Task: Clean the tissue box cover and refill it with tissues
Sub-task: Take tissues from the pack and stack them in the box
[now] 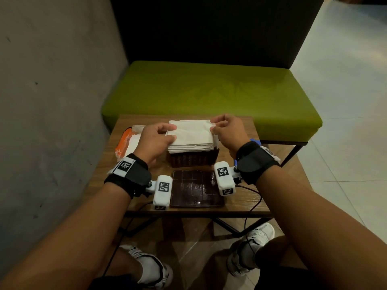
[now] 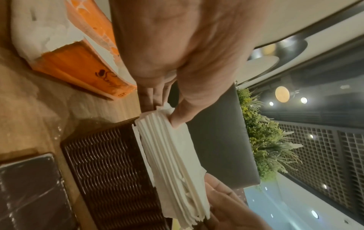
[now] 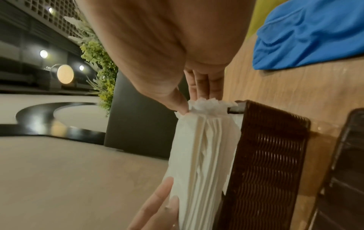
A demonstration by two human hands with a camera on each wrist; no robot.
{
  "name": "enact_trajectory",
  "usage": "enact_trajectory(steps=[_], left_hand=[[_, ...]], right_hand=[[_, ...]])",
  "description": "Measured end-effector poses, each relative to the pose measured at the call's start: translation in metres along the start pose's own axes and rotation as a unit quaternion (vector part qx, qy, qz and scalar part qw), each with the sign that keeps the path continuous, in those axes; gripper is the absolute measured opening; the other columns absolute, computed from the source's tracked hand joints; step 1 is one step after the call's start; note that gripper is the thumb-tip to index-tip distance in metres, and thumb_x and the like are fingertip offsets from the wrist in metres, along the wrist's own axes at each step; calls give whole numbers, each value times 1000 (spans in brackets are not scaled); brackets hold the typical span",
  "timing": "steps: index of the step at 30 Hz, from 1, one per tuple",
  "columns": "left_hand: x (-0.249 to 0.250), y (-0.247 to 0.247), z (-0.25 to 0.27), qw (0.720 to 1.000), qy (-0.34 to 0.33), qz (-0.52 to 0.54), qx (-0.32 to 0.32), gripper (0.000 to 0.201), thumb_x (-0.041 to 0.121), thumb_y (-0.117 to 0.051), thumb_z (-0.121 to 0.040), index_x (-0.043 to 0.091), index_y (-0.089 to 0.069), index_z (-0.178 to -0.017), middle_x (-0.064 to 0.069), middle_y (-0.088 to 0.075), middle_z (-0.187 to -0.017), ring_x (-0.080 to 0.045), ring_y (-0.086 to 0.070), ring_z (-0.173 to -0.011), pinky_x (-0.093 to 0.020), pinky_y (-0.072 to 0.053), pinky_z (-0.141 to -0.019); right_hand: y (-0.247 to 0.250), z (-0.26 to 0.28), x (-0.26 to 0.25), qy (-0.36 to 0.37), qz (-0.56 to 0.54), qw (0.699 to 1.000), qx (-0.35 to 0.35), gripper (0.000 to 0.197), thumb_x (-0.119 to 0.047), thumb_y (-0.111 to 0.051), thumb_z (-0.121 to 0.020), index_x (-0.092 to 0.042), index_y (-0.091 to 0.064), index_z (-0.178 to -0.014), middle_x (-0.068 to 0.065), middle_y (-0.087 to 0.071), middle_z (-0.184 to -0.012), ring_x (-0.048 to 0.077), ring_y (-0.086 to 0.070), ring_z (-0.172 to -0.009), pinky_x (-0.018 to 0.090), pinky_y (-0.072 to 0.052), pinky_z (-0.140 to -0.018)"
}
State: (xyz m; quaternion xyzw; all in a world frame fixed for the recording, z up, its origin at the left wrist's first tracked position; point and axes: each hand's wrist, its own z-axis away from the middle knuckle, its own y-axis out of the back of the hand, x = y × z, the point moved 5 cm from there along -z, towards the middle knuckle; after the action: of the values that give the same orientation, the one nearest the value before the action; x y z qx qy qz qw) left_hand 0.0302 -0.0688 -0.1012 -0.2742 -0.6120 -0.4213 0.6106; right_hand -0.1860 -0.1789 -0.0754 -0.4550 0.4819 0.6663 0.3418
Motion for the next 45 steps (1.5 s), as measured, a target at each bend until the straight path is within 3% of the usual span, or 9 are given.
enact_trajectory(steps=[3, 6, 9, 15, 18, 26, 30, 35, 45], left_hand=[[0, -3, -6, 999, -15, -49, -1, 33, -7, -78, -89, 21, -80, -107, -7, -75, -121, -25, -71, -117, -45, -57, -110], [-1, -3, -12, 994, -30, -107, -2, 30, -3, -80, -89, 15, -80, -113, 7, -69, -102, -15, -61, -95, -35, -56, -99], [1, -4, -17, 987, -45, -155, 2, 28, 2, -82, -89, 14, -80, -114, 12, -62, -90, -8, -54, -81, -28, -48, -86], [1, -11, -21, 960, -57, -275, -18, 25, 4, -84, -84, 18, -80, -105, 7, -56, -76, -29, -61, -87, -33, -47, -77], [-2, -14, -25, 941, -67, -332, -28, 22, 12, -86, -85, 24, -78, -102, 2, -59, -92, -36, -57, -109, -39, -44, -88], [-9, -16, -25, 914, -83, -397, -37, 25, 21, -90, -84, 25, -82, -107, -5, -47, -139, -33, -41, -134, -43, -38, -111], [-6, -7, -31, 912, -69, -400, -53, 28, 26, -85, -92, 29, -80, -120, -8, -48, -141, -34, -41, -139, -46, -37, -115], [-16, -10, -44, 885, -10, -451, -117, 62, 38, -88, -89, 36, -66, -147, -9, -47, -144, -37, -43, -142, -49, -39, -121], [-17, -17, -62, 843, 29, -514, -153, 78, 49, -95, -76, 38, -65, -148, -14, -52, -143, -39, -58, -130, -49, -50, -112]], right_hand=[[-5, -11, 2, 10, 75, 997, 24, 26, 2, -67, -92, -24, -65, -91, 5, -68, -96, 24, -68, -93, 42, -59, -80], [-9, -18, 2, 31, 131, 991, 23, 25, 4, -62, -90, -19, -68, -98, -3, -57, -82, 18, -60, -79, 30, -52, -65], [-13, -22, 3, 42, 186, 982, 14, 27, 4, -59, -92, -22, -65, -97, -1, -58, -91, 17, -57, -81, 22, -39, -56], [-24, -21, 1, 109, 280, 954, -10, 29, 5, -53, -94, -16, -66, -109, 12, -58, -121, 25, -55, -98, 28, -42, -78], [-31, -20, 0, 138, 333, 933, -23, 26, 2, -55, -94, -15, -65, -110, 14, -61, -119, 34, -62, -102, 43, -51, -89], [-31, -17, 2, 166, 456, 874, -12, 29, -4, -52, -97, -15, -68, -118, 12, -67, -118, 36, -53, -114, 44, -42, -95], [-33, -15, -8, 209, 430, 878, -4, 25, -10, -59, -99, -21, -72, -117, 6, -68, -121, 32, -53, -117, 44, -38, -99], [-41, -18, -1, 153, 506, 840, -121, 32, -20, -64, -98, -32, -71, -127, -2, -71, -129, 29, -48, -133, 66, -29, -117], [-42, -30, 13, 61, 563, 815, -122, 34, -33, -61, -97, -34, -71, -129, 8, -69, -130, 38, -49, -137, 81, -16, -117]])
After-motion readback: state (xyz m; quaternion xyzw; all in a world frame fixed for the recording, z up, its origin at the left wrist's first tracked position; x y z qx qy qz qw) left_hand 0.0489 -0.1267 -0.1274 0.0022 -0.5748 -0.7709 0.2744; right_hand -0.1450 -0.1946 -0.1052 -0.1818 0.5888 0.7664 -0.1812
